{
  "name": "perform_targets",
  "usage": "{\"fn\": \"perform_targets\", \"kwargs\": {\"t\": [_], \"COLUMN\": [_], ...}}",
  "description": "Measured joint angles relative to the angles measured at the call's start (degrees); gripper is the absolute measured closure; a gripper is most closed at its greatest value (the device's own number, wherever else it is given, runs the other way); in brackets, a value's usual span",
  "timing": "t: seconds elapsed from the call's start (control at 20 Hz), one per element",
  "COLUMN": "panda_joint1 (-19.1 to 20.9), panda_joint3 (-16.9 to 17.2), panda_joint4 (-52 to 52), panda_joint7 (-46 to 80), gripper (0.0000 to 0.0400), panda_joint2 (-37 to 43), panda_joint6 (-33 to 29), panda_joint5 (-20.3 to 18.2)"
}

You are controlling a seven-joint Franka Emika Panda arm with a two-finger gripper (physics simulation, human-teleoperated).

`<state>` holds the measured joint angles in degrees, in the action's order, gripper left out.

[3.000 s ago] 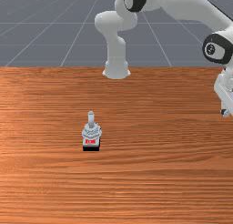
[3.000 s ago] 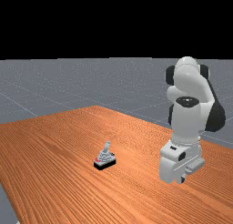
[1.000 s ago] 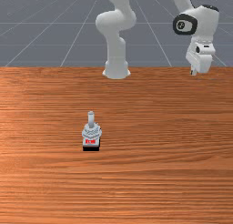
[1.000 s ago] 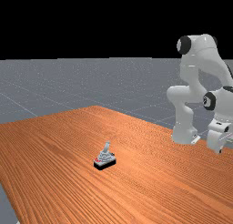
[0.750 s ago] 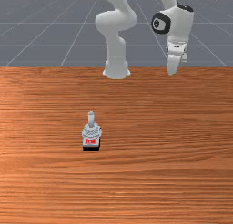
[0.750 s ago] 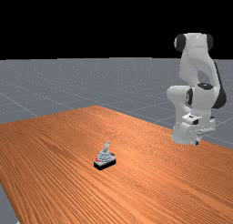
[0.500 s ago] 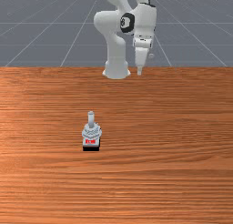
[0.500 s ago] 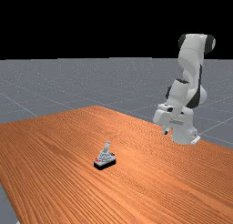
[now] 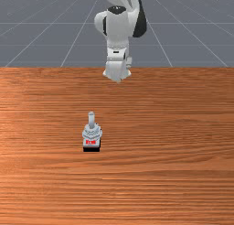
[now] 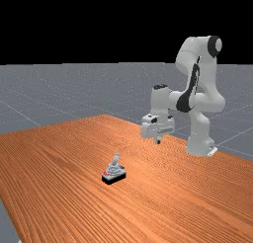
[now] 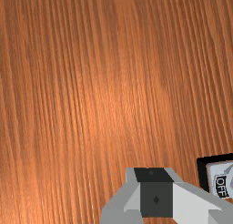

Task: Turn on the trigger

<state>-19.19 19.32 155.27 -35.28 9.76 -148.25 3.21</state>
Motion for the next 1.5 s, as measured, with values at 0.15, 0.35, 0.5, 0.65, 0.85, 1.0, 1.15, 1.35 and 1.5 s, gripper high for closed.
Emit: {"fn": "perform_targets", "kwargs": {"t": [0.15,0.35,0.5,0.65,0.85,1.0,1.15,1.35,1.5], "panda_joint1": [-0.4,-0.65,-0.41,-0.26,1.36,1.95,2.84,3.31,3.29], "panda_joint3": [-0.1,-0.17,-0.45,0.01,1.11,0.81,-0.41,-1.6,0.31], "panda_joint4": [-5.17,-11.52,-15.88,-16.95,-17.12,-17.09,-16.97,-15.35,-16.91], "panda_joint7": [-0.82,-3.27,-6.22,-3.76,-7.08,-11.24,-15.04,-14.78,-10.76], "gripper": [0.04,0.04,0.04,0.04,0.04,0.04,0.04,0.04,0.04], "panda_joint2": [-5.09,-10.57,-13.72,-14.6,-14.75,-15.52,-18.96,-22.11,-22.77], "panda_joint6": [-1.4,-0.92,1.63,1.87,1.99,1.2,-2.36,-8.98,-5.61], "panda_joint5": [-1.54,-4.88,-6.74,-7.37,-7.94,-8.9,-11.91,-14.98,-14.07]}}
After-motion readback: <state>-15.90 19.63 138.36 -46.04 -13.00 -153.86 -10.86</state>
